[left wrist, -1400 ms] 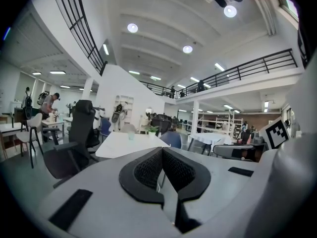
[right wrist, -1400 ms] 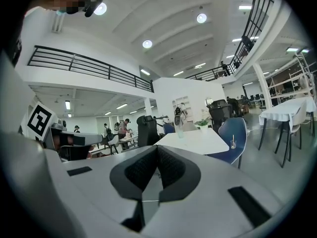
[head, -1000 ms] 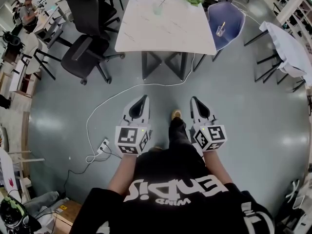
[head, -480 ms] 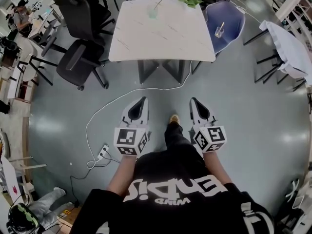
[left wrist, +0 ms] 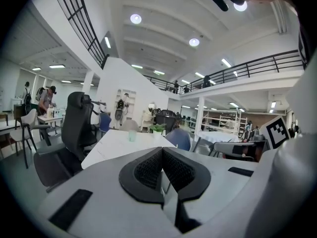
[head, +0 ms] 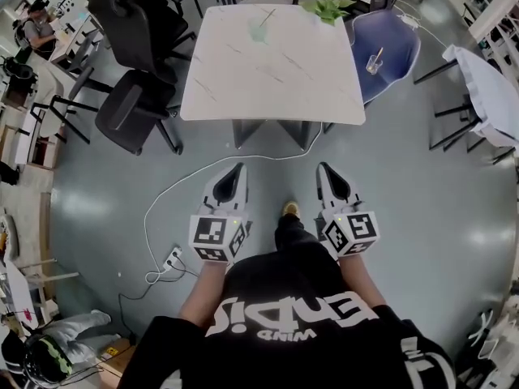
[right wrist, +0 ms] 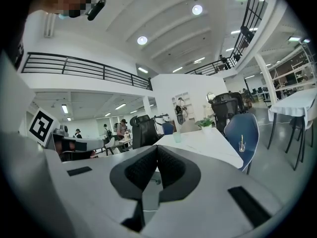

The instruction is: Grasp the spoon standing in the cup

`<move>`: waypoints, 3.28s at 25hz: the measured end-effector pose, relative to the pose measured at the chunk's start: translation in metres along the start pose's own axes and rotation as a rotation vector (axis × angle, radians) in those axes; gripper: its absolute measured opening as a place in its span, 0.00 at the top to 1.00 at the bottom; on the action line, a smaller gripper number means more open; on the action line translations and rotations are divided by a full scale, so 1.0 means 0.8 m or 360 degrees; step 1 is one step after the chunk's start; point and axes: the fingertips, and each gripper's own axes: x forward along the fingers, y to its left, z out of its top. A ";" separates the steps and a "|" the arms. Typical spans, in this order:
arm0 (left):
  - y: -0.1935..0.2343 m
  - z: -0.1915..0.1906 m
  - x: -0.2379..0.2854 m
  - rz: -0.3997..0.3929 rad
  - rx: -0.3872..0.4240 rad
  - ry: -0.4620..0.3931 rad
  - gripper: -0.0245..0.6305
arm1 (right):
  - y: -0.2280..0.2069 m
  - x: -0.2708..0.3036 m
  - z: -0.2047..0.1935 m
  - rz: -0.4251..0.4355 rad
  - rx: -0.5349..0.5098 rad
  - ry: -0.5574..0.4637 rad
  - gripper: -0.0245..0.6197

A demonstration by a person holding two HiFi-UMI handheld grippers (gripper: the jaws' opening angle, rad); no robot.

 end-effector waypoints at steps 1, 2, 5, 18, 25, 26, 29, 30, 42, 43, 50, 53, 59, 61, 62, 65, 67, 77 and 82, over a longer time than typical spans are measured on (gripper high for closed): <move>0.001 0.003 0.008 0.0004 -0.0005 0.0001 0.94 | -0.007 0.006 0.004 0.0004 0.0002 0.0004 0.94; 0.001 0.005 0.016 0.0009 -0.0008 0.0002 0.94 | -0.014 0.013 0.006 0.0006 0.0004 0.0009 0.94; 0.003 0.014 0.039 0.0026 -0.0012 0.0002 0.94 | -0.032 0.032 0.013 0.0021 0.0010 0.0024 0.94; -0.002 0.042 0.128 0.0151 -0.0039 -0.0023 0.94 | -0.103 0.102 0.042 0.0174 -0.0002 0.0062 0.94; -0.001 0.047 0.153 0.0246 -0.0049 -0.0040 0.94 | -0.125 0.131 0.045 0.0268 -0.0006 0.0085 0.94; -0.001 0.048 0.156 0.0255 -0.0049 -0.0041 0.94 | -0.127 0.134 0.045 0.0276 -0.0003 0.0089 0.94; 0.003 0.053 0.163 0.0281 -0.0045 -0.0048 0.94 | -0.130 0.145 0.044 0.0307 0.0001 0.0101 0.94; 0.005 0.054 0.165 0.0289 -0.0045 -0.0050 0.94 | -0.130 0.149 0.043 0.0317 0.0002 0.0103 0.94; 0.039 0.061 0.196 0.0321 -0.0050 -0.0073 0.94 | -0.139 0.191 0.041 0.0349 -0.0020 0.0130 0.94; 0.042 0.060 0.200 0.0318 -0.0054 -0.0073 0.94 | -0.141 0.196 0.041 0.0345 -0.0020 0.0129 0.94; 0.064 0.060 0.232 0.0287 -0.0059 -0.0067 0.94 | -0.155 0.228 0.041 0.0306 -0.0015 0.0127 0.94; 0.077 0.063 0.249 0.0278 -0.0063 -0.0065 0.94 | -0.159 0.246 0.041 0.0296 -0.0013 0.0137 0.94; 0.109 0.072 0.280 0.0259 -0.0068 -0.0036 0.94 | -0.161 0.290 0.046 0.0286 -0.0002 0.0150 0.94; 0.119 0.077 0.292 0.0247 -0.0070 -0.0025 0.94 | -0.162 0.306 0.050 0.0276 0.0006 0.0155 0.94; 0.125 0.080 0.298 0.0239 -0.0071 -0.0021 0.94 | -0.162 0.313 0.052 0.0269 0.0008 0.0159 0.94; 0.143 0.087 0.318 0.0212 -0.0076 -0.0015 0.94 | -0.164 0.337 0.055 0.0247 0.0008 0.0170 0.94; 0.156 0.094 0.331 0.0194 -0.0079 -0.0019 0.94 | -0.164 0.355 0.059 0.0233 0.0006 0.0173 0.94; 0.222 0.131 0.395 0.0073 -0.0070 -0.0026 0.94 | -0.156 0.435 0.081 0.0146 0.0002 0.0175 0.94; 0.252 0.138 0.418 0.0019 -0.0067 -0.0013 0.94 | -0.148 0.467 0.085 0.0110 0.0003 0.0180 0.94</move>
